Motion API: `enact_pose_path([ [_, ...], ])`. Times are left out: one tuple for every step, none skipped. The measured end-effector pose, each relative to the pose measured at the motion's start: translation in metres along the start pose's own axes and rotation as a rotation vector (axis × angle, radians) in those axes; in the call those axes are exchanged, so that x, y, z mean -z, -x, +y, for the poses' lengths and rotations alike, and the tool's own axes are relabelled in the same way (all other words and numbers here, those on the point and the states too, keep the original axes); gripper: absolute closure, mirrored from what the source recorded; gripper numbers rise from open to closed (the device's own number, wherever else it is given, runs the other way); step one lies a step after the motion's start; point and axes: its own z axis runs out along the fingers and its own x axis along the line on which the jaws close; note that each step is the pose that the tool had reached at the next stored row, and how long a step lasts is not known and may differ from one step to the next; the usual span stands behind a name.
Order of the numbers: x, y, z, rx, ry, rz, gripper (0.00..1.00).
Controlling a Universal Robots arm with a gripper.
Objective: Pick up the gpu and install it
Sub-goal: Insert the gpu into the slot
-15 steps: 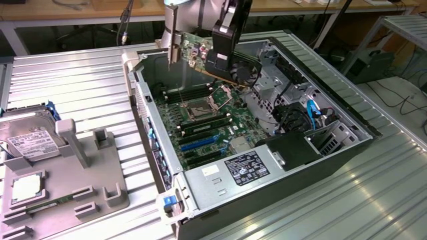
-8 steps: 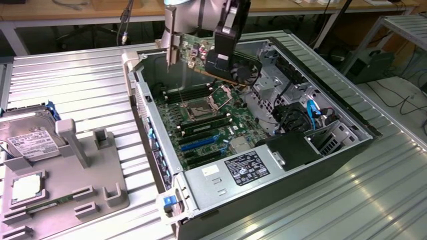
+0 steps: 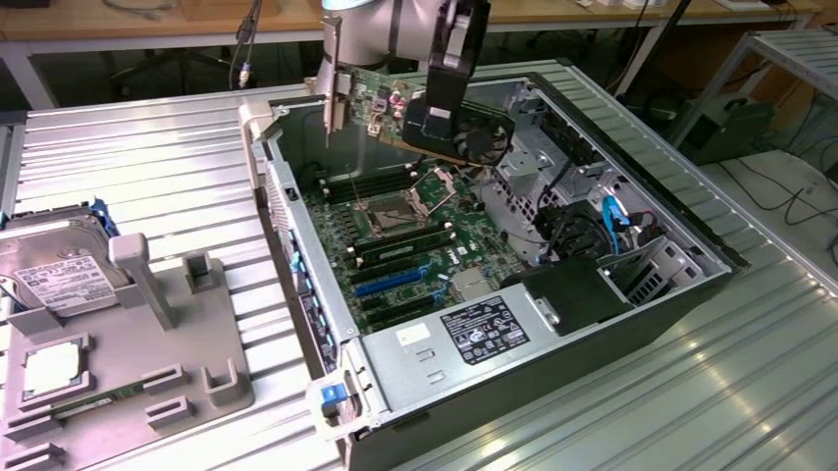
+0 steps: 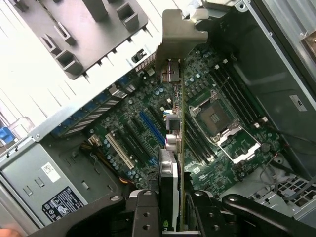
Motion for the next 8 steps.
enact_pose_path([
  [0.0000, 0.0000, 0.0000, 0.009, 0.0001, 0.0000, 0.72],
  [0.0000, 0.0000, 0.0000, 0.018, 0.0002, 0.0000, 0.72],
  [-0.0001, 0.0000, 0.0000, 0.026, 0.0004, 0.0000, 0.72],
  [-0.0001, 0.0000, 0.0000, 0.035, 0.0005, 0.0000, 0.72],
  [-0.0001, 0.0000, 0.0000, 0.044, 0.0006, 0.0000, 0.72],
  [-0.0001, 0.0000, 0.0000, 0.052, 0.0007, 0.0000, 0.72],
  [-0.0001, 0.0000, 0.0001, 0.061, 0.0009, 0.0001, 0.72],
  [-0.0001, -0.0001, 0.0001, 0.071, 0.0010, 0.0001, 0.72],
])
